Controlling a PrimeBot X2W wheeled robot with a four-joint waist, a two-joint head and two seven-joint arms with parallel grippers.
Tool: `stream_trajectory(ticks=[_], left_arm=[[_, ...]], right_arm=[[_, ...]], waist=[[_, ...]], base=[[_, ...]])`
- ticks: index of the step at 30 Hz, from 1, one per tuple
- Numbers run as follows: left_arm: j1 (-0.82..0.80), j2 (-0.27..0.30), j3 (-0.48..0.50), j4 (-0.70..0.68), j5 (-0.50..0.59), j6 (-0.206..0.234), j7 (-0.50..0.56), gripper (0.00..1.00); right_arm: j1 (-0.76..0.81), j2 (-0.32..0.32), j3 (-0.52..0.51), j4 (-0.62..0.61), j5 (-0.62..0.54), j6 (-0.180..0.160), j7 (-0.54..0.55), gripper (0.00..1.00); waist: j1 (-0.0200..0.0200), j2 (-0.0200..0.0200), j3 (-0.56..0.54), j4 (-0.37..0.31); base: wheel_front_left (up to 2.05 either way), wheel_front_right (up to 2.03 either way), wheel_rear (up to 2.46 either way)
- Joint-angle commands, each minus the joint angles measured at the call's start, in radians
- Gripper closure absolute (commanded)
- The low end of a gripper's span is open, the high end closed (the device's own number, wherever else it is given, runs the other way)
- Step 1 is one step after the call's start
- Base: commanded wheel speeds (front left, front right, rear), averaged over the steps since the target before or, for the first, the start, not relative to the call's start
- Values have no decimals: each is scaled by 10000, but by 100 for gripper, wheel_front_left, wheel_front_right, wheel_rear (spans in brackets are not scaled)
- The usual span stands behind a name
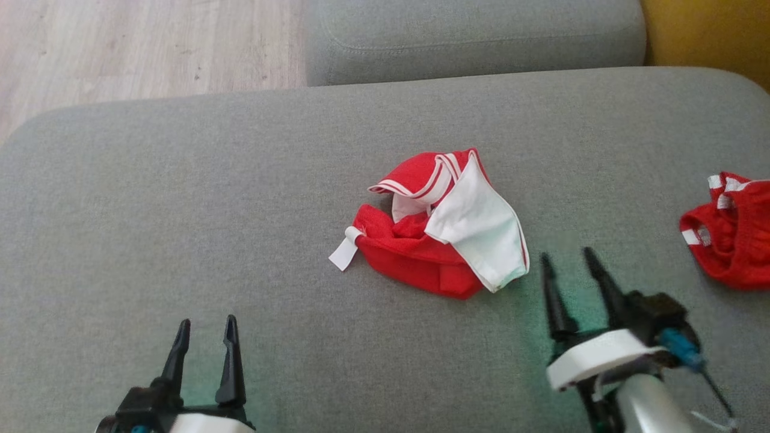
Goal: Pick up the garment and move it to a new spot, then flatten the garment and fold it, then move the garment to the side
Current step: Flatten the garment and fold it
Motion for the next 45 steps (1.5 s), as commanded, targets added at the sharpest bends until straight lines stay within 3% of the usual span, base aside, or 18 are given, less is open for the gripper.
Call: stream_trajectory(ticks=[1,7,12,18,26,27,30,31,32,33,38,45], left_arm=[[-384,-12,213,-369,-44,4,-106,0],[-515,-14,-308,-268,-197,20,-106,0],[-703,-15,-841,-179,-331,-9,-106,0],[-655,-15,-1181,-85,-501,-6,-106,0],[-706,-16,-1188,-76,-650,46,-107,0],[-738,-16,-1212,-82,-680,59,-107,0],[-826,-16,-1332,-91,-774,95,-107,0],[-853,-16,-1369,-82,-800,101,-107,0],[-882,-16,-1394,-75,-829,111,-107,0],[-901,-16,-1411,-75,-853,127,-107,0],[-955,-16,-1413,-96,-885,133,-107,0],[-913,-16,-1466,-6,-940,93,-107,0]], right_arm=[[-461,8,524,-271,25,-9,-36,0],[-1445,9,1962,80,305,-9,-36,0],[-2260,9,2589,853,171,-9,-36,0],[-2702,9,2141,1889,-264,-9,-36,0],[-2739,9,1582,1976,-582,-9,-36,0],[-2743,9,1551,1939,-598,-9,-36,5],[-2736,9,1391,1954,-662,-9,-36,56],[-2736,9,1338,1990,-672,-9,-36,65],[-2747,9,1295,2019,-690,-9,-36,96],[-2761,9,1228,2025,-690,-9,-36,100],[-2877,9,919,1264,-335,-9,-36,100],[-3785,9,2492,-1049,1508,-9,-36,100]], waist=[[1,0,37,-7],[1,0,287,433],[1,0,524,1120],[1,0,710,1711],[1,0,822,1777],[1,0,829,1754],[1,0,847,1689],[1,0,849,1670],[1,0,852,1653],[1,0,850,1633],[1,0,852,1554],[1,0,647,1645]], base=[[0,0,0],[0,0,0],[0,0,0],[0,0,0],[0,0,0],[0,0,0],[0,0,0],[0,0,0],[0,0,0],[0,0,0],[0,0,0],[0,0,0]])
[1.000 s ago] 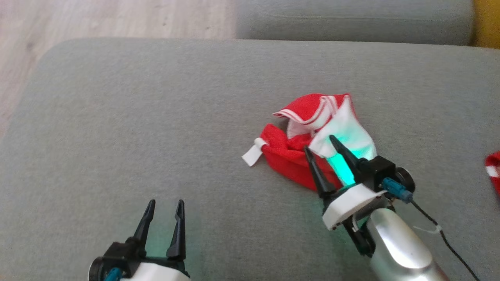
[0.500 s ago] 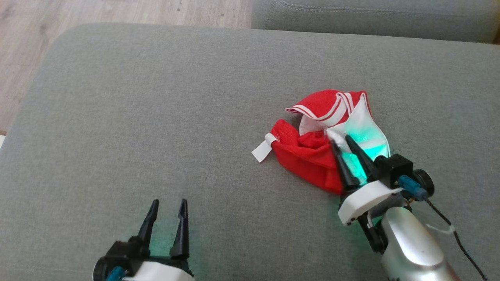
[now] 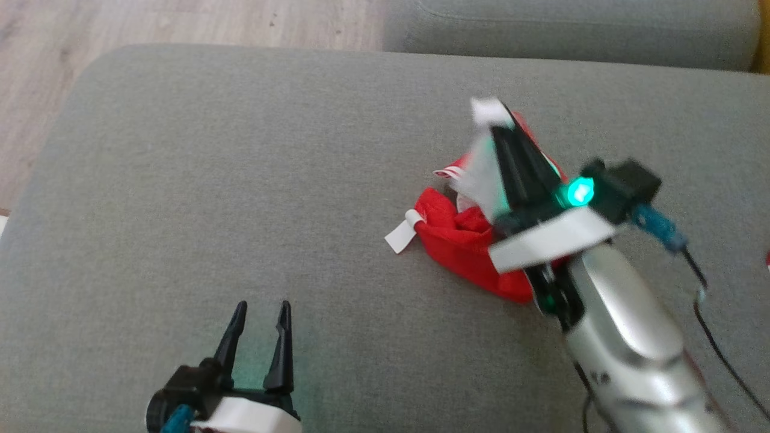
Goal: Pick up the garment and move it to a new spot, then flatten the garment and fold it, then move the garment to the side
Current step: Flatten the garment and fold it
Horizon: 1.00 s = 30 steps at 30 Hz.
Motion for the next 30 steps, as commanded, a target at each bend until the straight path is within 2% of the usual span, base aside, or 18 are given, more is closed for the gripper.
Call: stream_trajectory(ticks=[1,7,9,12,13,17,21,23,26,30], left_arm=[[-263,-8,190,-181,-89,36,-107,0],[-156,-8,-506,1,-522,-193,-107,0],[-103,-8,-730,106,-602,-222,-107,0],[29,-9,-911,231,-699,-224,-107,0],[138,-9,-959,305,-714,-216,-107,0],[352,-9,-787,407,-624,-220,-107,0],[397,-9,-483,302,-576,-178,-107,0],[382,-9,-433,259,-588,-157,-107,0],[292,-9,-413,164,-624,-119,-107,0],[114,-9,-594,176,-709,-97,-107,0]], right_arm=[[-838,91,479,-559,385,-7,-40,100],[-3198,91,1553,-1148,2731,-7,-40,100],[-4003,91,1356,-1082,3182,-7,-40,100],[-5127,91,517,-838,3524,-7,-40,100],[-5726,91,-267,-477,3492,-7,-40,100],[-6544,91,-1760,110,2843,-7,-40,100],[-6560,87,-3378,448,1760,-7,-40,100],[-6416,18,-3693,528,1456,-7,-40,100],[-5597,-566,-4357,973,672,-7,-40,100],[-4056,-1623,-5048,2177,-430,-7,-40,100]], waist=[[0,0,-90,113],[0,0,-398,959],[0,0,-529,1314],[0,0,-656,1732],[0,0,-718,1926],[0,0,-777,2029],[0,0,-632,1873],[0,0,-569,1809],[0,0,-398,1588],[0,0,-197,1319]], base=[[0,0,0],[0,0,0],[0,0,0],[0,0,0],[0,0,0],[0,0,0],[0,0,0],[0,0,0],[0,0,0],[0,0,0]])
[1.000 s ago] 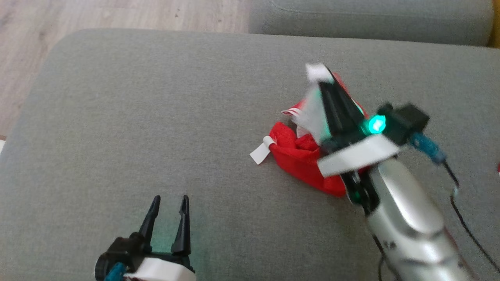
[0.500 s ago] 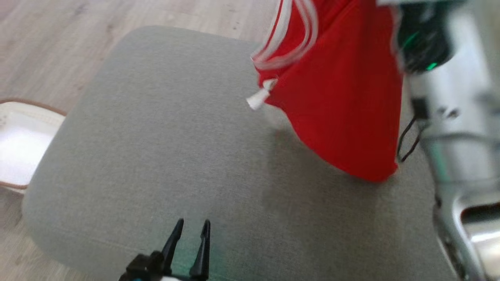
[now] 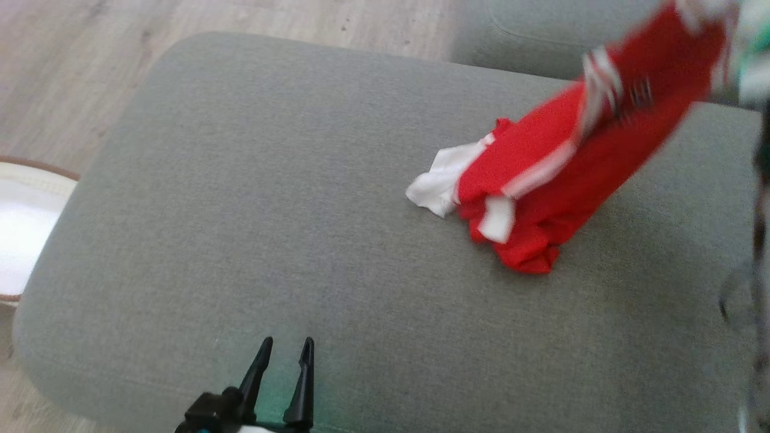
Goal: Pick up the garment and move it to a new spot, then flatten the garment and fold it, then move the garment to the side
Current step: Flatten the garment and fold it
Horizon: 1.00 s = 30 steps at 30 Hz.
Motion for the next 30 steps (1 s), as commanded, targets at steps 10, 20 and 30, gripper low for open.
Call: stream_trajectory(ticks=[10,20,30], left_arm=[[-712,-14,106,-276,-155,111,-107,0],[-798,-14,32,-248,-153,105,-107,0],[-796,-14,-181,-293,-329,151,-107,0]], right_arm=[[1921,-780,-1366,2782,-2346,-7,-17,0],[3592,65,3988,616,-2001,-7,-24,0],[2847,-273,5649,2085,-1742,-7,-20,0]], waist=[[-2,0,424,-570],[-2,0,471,-648],[-2,0,696,-209]], base=[[0,0,0],[0,0,0],[0,0,0]])
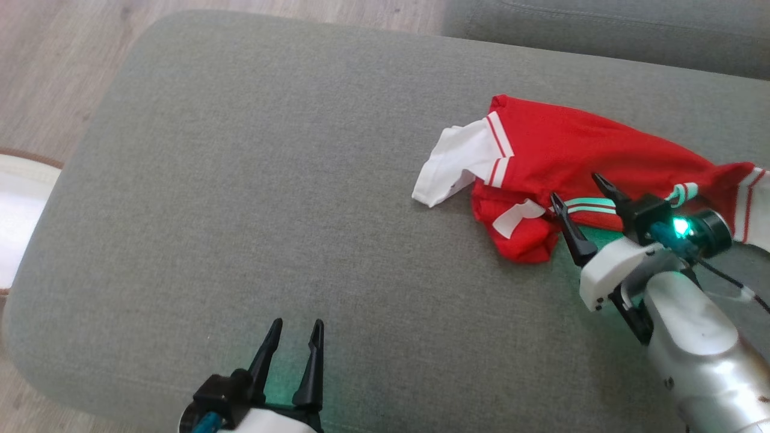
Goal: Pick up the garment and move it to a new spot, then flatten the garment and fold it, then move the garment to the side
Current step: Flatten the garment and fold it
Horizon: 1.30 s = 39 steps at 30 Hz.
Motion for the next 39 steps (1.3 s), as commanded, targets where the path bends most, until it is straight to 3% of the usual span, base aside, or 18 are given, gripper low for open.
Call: stream_trajectory(ticks=[1,15,20,21,22,24,32,36,39], left_arm=[[-249,-11,240,-287,-59,33,-107,0],[-385,-11,122,-436,-131,90,-107,0],[-468,-11,59,-468,-128,100,-107,0],[-481,-11,51,-479,-132,101,-107,0],[-494,-11,40,-488,-128,104,-107,0],[-516,-11,25,-511,-135,119,-107,0],[-649,-11,-19,-554,-142,97,-107,0],[-804,-11,-165,-575,-113,44,-107,0],[-994,-11,-369,-578,-116,7,-107,0]], right_arm=[[-264,37,243,-89,-81,-7,-107,0],[-314,-11,1141,-479,263,-7,-111,0],[-481,-45,1041,-179,60,-7,-111,0],[-529,-28,972,-153,13,-7,-111,5],[-572,-3,892,-186,-27,-7,-112,24],[-641,26,725,-314,-76,-7,-112,99],[-1887,-374,288,-540,-157,-7,-112,100],[-3378,-788,-141,-53,-318,-7,50,100],[-4640,-1072,-1014,718,-602,-7,388,100]], waist=[[0,0,40,63],[0,0,215,134],[0,0,314,139],[0,0,342,148],[0,0,366,158],[0,0,421,183],[0,0,719,361],[0,0,943,579],[0,0,1123,801]], base=[[0,0,0],[0,0,0],[0,0,0],[0,0,0],[0,0,0],[0,0,0],[0,0,0],[0,0,0],[0,0,0]])
